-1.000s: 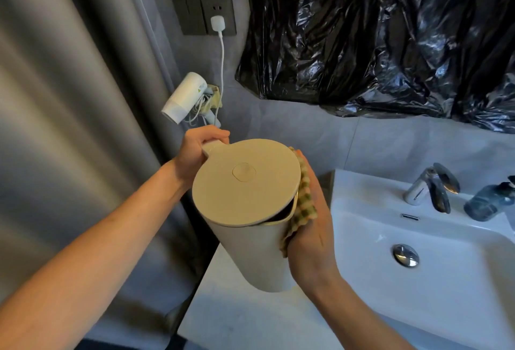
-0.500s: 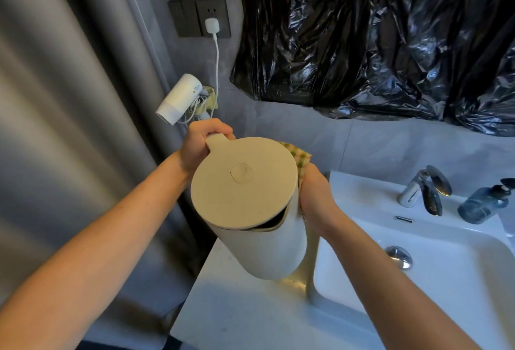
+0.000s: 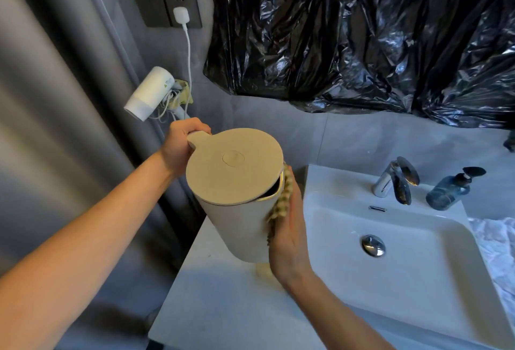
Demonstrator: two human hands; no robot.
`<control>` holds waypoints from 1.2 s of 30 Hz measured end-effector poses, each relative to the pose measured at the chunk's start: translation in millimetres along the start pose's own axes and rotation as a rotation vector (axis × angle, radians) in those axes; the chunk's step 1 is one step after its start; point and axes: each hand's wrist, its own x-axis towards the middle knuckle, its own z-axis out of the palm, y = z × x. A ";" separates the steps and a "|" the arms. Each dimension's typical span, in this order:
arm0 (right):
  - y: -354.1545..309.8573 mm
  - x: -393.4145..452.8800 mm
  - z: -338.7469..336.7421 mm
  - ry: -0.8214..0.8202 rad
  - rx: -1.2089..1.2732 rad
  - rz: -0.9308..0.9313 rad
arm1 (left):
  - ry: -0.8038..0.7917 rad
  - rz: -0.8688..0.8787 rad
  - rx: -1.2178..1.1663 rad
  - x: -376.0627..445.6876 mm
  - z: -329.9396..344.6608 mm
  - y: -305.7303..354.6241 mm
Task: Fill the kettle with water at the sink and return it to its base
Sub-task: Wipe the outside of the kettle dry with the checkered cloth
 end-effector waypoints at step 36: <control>96.2 -49.8 14.6 0.129 0.044 0.512 | 0.763 0.117 0.079 -50.4 28.0 -100.9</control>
